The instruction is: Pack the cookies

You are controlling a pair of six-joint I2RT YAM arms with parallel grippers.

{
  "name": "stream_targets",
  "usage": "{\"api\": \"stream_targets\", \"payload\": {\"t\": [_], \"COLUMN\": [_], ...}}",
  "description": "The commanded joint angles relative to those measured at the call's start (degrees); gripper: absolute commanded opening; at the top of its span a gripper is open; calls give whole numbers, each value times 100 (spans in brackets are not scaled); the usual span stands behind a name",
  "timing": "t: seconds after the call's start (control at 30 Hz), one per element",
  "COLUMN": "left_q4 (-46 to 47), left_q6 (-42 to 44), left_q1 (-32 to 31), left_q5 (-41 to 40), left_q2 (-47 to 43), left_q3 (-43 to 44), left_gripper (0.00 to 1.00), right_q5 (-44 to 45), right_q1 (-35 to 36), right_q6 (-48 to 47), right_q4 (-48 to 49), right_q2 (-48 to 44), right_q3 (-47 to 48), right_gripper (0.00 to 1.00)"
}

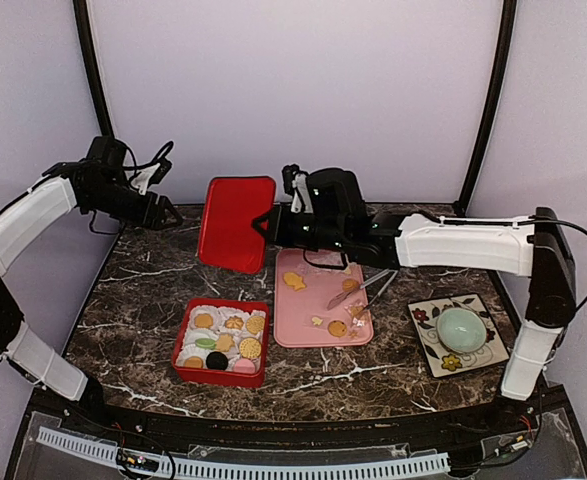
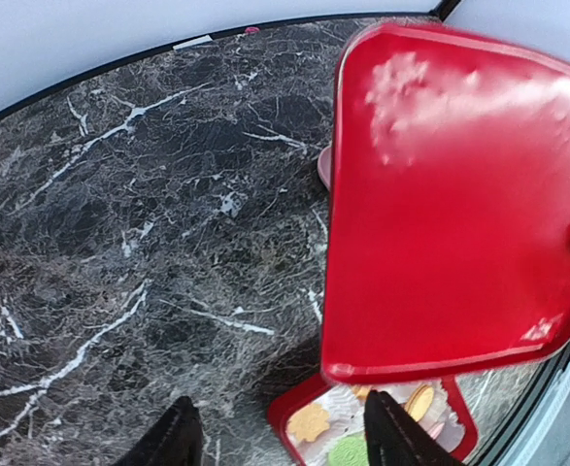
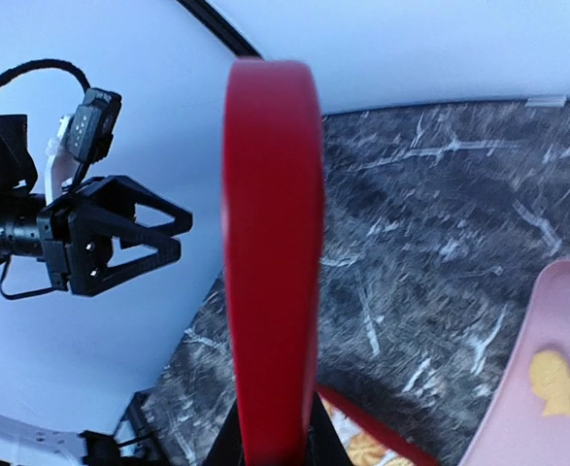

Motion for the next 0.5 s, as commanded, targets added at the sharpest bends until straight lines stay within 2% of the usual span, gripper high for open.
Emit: {"api": "stream_targets", "payload": {"t": [0.0,0.13,0.2,0.27,0.33,0.4,0.47], "left_q4": [-373,-402,-441,-474,-512,-526,-520], "left_q6": [295,271,266,278,304,309,286], "left_q1": [27,334,530,685,774,776,781], "left_q5": [-251,-134,-71,-47,-15,11,89], "left_q2": [-395,-506,-504,-504,-524,-553,-581], "left_q3": [-154,-308,-327,-338,-334,-370,-462], "left_gripper": [65,68,69,69,69,69,69], "right_q5": [1975,4246,5240,6143,6846,7168,7336], "right_q1": [636,1501,1972,2396,2764,3021,3165], "right_q6": [-2022,-3772,-4668,-5727,-6947,-8123,-8910], "right_q4": [-1684,-2592,-2560,-2193,-1378,-339,383], "right_q2": [-352,36,285,564,825,978,1155], "right_q3": [911,1509,1593,1541,1288,865,586], "right_gripper": [0,0,0,0,0,0,0]}}
